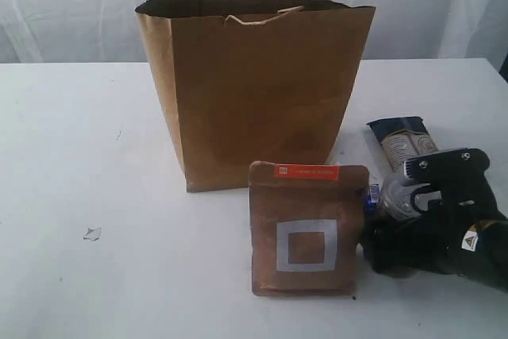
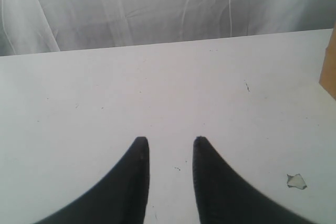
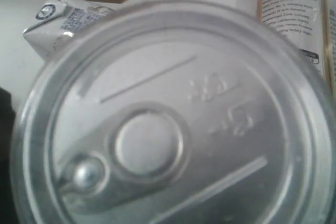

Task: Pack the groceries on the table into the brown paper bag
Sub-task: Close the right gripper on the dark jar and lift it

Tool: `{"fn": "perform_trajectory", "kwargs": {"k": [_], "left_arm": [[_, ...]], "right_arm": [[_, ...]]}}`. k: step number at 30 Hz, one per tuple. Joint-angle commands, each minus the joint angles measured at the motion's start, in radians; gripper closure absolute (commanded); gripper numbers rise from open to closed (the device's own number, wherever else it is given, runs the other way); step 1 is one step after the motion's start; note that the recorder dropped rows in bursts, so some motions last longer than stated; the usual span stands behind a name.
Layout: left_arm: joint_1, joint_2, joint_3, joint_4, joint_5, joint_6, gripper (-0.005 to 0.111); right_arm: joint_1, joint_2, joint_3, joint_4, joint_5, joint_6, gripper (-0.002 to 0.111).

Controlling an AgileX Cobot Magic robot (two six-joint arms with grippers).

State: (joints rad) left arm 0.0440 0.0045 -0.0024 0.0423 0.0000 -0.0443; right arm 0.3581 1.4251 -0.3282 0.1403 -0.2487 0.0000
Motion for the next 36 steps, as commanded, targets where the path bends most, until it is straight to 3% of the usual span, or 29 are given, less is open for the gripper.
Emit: {"fn": "perform_trajectory", "kwargs": {"k": [1,8,17,28,30,36], "left_arm": [[0.004,-0.005,0.002,-0.012,0.000,-0.002,0.072],[0.004,-0.005,0.002,-0.012,0.000,-0.002,0.072],[0.004,-0.005,0.002,-0.012,0.000,-0.002,0.072],[0.004,-0.005,0.002,-0.012,0.000,-0.002,0.072],[0.004,-0.005,0.002,-0.012,0.000,0.000,0.072],[0.004,-0.005,0.002,-0.012,0.000,0.000,0.072]], "right_arm": [[0.002,0.033,0.004,-0.001,-0.024,0.000,0.017],[0.002,0.042,0.004,-0.001,-0.085,0.000,0.034],[0.002,0.042,0.004,-0.001,-0.153,-0.018,0.027],[0.002,0.122,0.004,-0.001,-0.263,-0.048,0.030],[0.002,0.122,0.004,-0.001,-0.293,-0.048,0.043],[0.002,0.085,0.004,-0.001,-0.205,-0.014,0.096]]}}
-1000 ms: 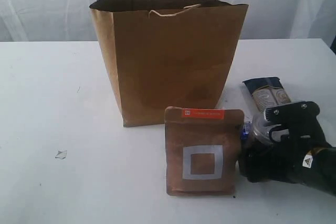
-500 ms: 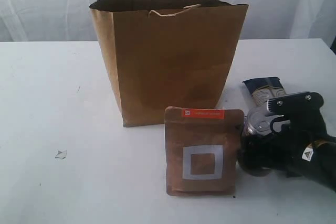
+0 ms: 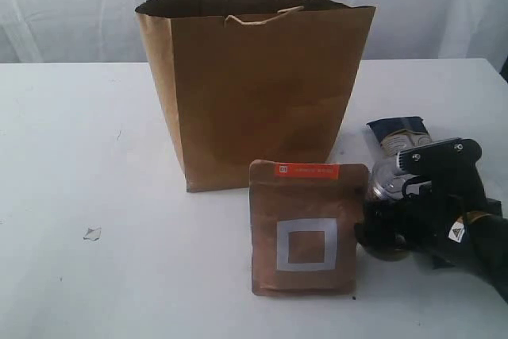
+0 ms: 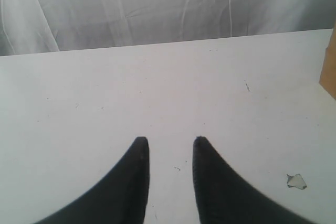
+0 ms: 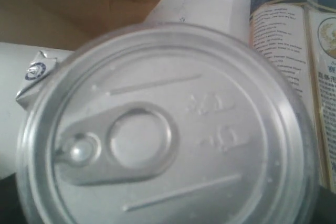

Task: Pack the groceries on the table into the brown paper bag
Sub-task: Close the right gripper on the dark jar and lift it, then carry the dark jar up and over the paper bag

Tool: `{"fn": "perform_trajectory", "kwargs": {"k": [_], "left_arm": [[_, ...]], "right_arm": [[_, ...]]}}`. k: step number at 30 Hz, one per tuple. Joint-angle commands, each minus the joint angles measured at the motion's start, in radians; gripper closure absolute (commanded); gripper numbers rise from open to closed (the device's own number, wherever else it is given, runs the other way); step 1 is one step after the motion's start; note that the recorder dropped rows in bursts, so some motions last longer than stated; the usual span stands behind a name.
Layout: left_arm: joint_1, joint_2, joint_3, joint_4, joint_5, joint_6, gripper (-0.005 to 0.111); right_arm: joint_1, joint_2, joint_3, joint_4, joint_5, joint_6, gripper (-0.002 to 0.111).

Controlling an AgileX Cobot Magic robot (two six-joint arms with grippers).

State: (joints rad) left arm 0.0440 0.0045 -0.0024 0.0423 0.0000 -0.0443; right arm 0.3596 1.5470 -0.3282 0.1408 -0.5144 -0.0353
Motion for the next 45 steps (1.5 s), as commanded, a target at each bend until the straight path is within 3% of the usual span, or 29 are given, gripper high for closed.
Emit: {"fn": "perform_trajectory", "kwargs": {"k": [1,10,15,25,45], "left_arm": [[0.004,-0.005,0.002,-0.012,0.000,0.000,0.072],[0.004,-0.005,0.002,-0.012,0.000,-0.002,0.072],[0.004,-0.005,0.002,-0.012,0.000,-0.002,0.072],[0.004,-0.005,0.002,-0.012,0.000,-0.002,0.072],[0.004,-0.005,0.002,-0.012,0.000,0.000,0.072]], "right_arm": [[0.001,-0.077,0.004,-0.001,0.088,0.021,0.107],[0.001,-0.528,-0.004,-0.001,0.389,0.013,0.108],[-0.001,-0.664,-0.192,-0.014,0.509,-0.038,0.108],[-0.001,-0.525,-0.563,-0.141,0.514,-0.041,0.108],[-0.001,-0.103,-0.885,-0.170,0.308,-0.039,0.108]]}}
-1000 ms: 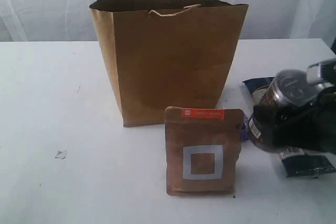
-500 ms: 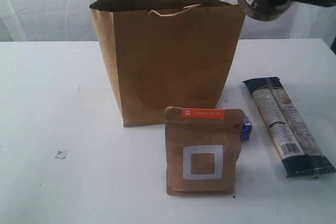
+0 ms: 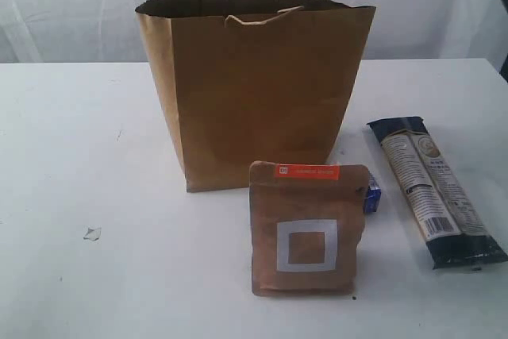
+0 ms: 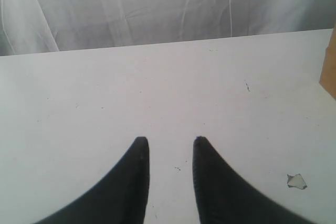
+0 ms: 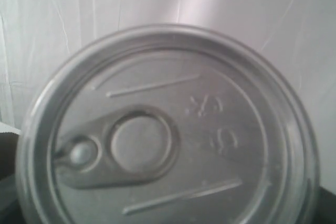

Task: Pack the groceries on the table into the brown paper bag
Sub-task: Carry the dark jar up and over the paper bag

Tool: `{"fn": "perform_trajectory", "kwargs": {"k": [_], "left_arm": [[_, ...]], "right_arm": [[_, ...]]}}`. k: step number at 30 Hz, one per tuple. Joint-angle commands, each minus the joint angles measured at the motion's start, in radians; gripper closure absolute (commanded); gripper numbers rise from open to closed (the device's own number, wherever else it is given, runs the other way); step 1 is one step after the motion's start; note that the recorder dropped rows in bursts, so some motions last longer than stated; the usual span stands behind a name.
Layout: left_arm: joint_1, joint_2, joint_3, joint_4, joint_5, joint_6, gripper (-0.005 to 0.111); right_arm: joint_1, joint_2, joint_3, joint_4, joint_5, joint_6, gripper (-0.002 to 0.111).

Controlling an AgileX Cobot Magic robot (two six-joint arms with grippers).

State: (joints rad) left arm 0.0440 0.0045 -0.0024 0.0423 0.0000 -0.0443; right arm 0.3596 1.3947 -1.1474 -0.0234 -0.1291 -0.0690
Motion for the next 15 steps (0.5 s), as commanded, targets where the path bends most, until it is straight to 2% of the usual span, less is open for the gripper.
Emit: {"fn": "perform_trajectory", "kwargs": {"k": [1,8,15], "left_arm": [[0.004,-0.005,0.002,-0.012,0.000,0.000,0.072],[0.004,-0.005,0.002,-0.012,0.000,0.000,0.072],[0.004,-0.005,0.002,-0.012,0.000,0.000,0.072]], "right_arm": [[-0.001,0.068,-0.080,-0.005,-0.077,-0.005,0.108],[0.001,0.163,-0.155,-0.010,-0.057,0.045,0.108],[0.036,0.185,-0.158,-0.031,-0.040,0.069,0.108]]}}
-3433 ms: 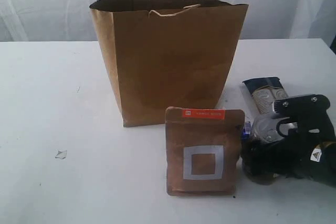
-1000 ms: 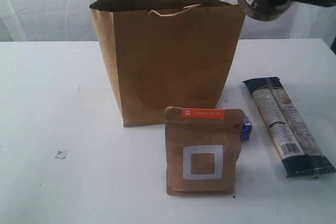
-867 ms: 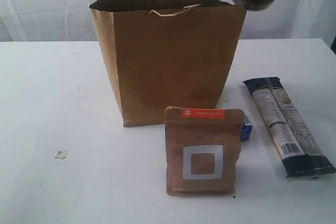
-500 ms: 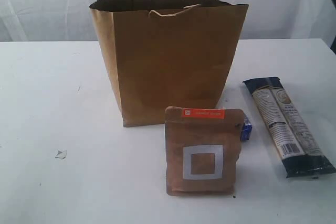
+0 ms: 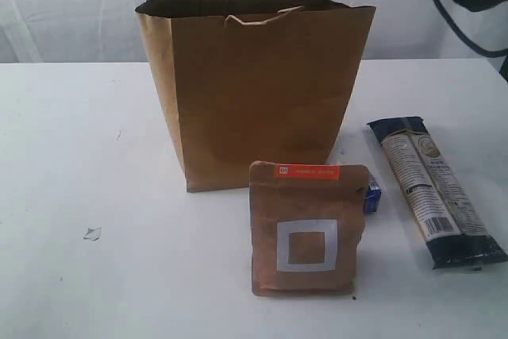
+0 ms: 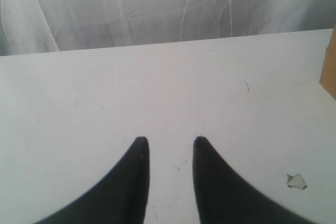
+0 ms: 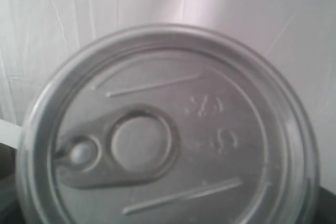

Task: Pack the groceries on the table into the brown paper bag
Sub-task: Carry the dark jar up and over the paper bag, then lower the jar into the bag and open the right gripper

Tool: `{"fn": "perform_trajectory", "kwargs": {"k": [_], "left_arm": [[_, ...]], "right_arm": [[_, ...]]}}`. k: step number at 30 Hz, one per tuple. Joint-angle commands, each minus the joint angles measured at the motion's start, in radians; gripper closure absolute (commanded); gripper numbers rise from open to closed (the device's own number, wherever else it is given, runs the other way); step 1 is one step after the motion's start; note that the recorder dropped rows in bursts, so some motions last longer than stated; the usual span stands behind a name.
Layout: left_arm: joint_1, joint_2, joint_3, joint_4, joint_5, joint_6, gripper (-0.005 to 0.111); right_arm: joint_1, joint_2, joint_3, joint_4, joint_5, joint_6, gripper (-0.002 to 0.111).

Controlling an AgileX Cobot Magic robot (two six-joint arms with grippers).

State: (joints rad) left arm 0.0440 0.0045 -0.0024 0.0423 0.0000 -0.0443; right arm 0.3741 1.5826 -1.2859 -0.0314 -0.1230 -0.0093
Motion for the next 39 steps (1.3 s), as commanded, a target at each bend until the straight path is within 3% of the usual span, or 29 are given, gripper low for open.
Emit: {"fn": "perform_trajectory", "kwargs": {"k": [1,12,24,39], "left_arm": [[0.004,-0.005,0.002,-0.012,0.000,0.000,0.072],[0.004,-0.005,0.002,-0.012,0.000,-0.002,0.072],[0.004,-0.005,0.002,-0.012,0.000,-0.002,0.072],[0.004,-0.005,0.002,-0.012,0.000,-0.002,0.072]], "right_arm": [[0.026,0.003,-0.019,-0.030,-0.054,0.009,0.108],[0.027,0.085,-0.019,-0.032,-0.092,0.009,0.108],[0.045,0.084,-0.019,-0.032,0.067,0.009,0.108],[0.043,0.084,-0.019,-0.032,0.085,-0.024,0.108]]}}
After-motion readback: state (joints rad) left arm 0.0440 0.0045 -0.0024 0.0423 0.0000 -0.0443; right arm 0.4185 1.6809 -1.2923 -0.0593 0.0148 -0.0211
